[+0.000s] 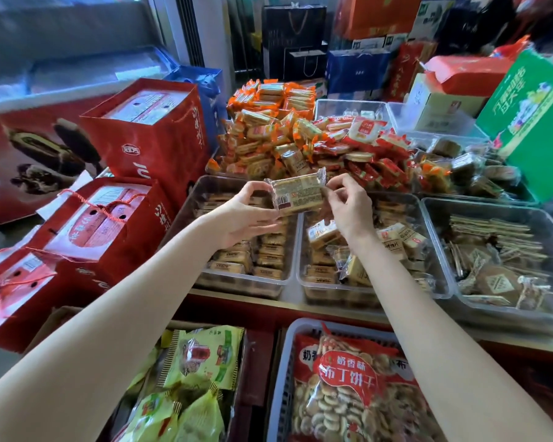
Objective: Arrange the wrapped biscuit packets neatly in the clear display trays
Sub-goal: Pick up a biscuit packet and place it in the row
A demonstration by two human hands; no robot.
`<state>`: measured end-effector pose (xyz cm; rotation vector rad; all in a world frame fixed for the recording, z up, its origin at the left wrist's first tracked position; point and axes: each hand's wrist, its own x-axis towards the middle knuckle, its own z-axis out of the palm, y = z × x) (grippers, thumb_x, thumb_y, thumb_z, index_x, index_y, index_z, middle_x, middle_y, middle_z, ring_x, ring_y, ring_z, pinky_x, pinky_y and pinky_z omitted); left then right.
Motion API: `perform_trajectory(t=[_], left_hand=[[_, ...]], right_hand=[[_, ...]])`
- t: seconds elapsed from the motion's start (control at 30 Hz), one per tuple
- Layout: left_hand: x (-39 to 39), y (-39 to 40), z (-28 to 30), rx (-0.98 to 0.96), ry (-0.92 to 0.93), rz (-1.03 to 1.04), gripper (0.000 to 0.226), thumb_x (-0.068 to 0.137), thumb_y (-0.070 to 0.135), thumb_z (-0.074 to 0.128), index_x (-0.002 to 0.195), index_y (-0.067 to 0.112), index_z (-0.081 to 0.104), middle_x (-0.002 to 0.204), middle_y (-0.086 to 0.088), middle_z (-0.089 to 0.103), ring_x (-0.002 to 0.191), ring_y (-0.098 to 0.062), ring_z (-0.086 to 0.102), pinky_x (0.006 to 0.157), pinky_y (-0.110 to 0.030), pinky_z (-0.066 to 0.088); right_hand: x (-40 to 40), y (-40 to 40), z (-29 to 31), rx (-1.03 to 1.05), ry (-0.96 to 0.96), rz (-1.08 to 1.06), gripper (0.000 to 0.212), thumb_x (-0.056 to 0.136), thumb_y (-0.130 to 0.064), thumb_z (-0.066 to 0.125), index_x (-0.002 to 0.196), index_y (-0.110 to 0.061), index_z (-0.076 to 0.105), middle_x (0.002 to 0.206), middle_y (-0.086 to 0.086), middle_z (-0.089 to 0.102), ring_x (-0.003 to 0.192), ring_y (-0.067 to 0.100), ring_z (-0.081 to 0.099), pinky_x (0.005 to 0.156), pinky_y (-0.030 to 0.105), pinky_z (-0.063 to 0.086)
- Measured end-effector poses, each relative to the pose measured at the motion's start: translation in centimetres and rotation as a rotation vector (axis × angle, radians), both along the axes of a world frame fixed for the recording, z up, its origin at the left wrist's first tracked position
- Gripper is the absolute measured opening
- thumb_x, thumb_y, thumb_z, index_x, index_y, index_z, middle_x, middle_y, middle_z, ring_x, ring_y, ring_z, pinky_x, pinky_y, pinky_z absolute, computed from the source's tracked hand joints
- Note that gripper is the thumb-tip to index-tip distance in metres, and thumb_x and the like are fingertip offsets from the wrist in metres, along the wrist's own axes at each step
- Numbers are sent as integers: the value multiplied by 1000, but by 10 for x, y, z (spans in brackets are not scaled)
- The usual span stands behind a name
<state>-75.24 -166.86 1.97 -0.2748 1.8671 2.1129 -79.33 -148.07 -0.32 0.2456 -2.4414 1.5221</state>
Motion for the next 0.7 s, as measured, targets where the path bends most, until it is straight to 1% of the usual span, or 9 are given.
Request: perform_trajectory(t=[0.07,0.13,0.2,0.27,0.37,0.5,0.57,0.63,0.7], left_hand=[[1,2,-1,-77,21,31,37,83,-6,62,104,21,48,85,-10,70,76,-16,69,94,-35,50],[1,3,-2,-205,37,65,31,82,-3,66,95,21,51,77,-4,70,66,-11,68,91,-36,49],[0,5,-4,-323,51,99,28,78,-1,71,91,17,55,83,-7,68,70,-14,68,84,-34,54],[-2,8,-7,-417,67,130,24,75,0,74,87,14,58,83,-9,68,72,-18,68,81,-34,56],[-5,6,-13,-431,58,180,18,75,0,74,82,9,60,80,-7,67,62,-12,67,72,-28,58],[-10,1,-19,-405,37,227,15,76,1,74,75,12,63,86,-9,66,77,-18,66,77,-34,58],[-17,-7,-22,-387,50,300,18,79,1,69,72,14,60,73,-4,61,68,-12,62,73,-32,58],[-27,-23,-31,-494,95,366,19,82,3,64,73,19,59,66,1,55,60,-9,60,72,-34,58],[-31,-39,-42,-682,113,304,14,82,9,63,83,22,61,80,-2,61,74,-16,63,82,-38,55]], right_hand=[[2,2,0,-242,-169,89,2,93,-7,57,91,-6,58,74,2,61,61,10,61,58,18,52],[4,2,1,-491,-328,159,7,91,0,57,89,-6,58,80,6,64,68,12,65,65,20,57],[6,1,1,-585,-397,151,5,90,4,57,90,-1,59,84,9,64,72,17,66,71,21,58],[6,-2,-5,-622,-418,88,9,89,5,58,84,-1,60,82,10,64,72,18,66,69,20,58],[5,-12,-15,-528,-383,-32,9,89,2,59,82,-3,59,84,13,65,72,20,67,63,18,56],[0,-17,-24,-358,-306,-85,3,89,-4,62,91,-2,61,81,8,67,74,19,69,64,22,57],[-11,-12,-26,-259,-262,-177,2,90,-6,62,90,-4,62,78,5,65,71,18,67,64,23,56],[-27,0,-31,-209,-227,-328,3,91,-5,58,92,-4,61,85,7,65,74,19,65,63,24,55],[-42,18,-43,-110,-232,-466,7,93,-3,54,95,-3,60,92,9,64,74,17,63,59,17,49]])
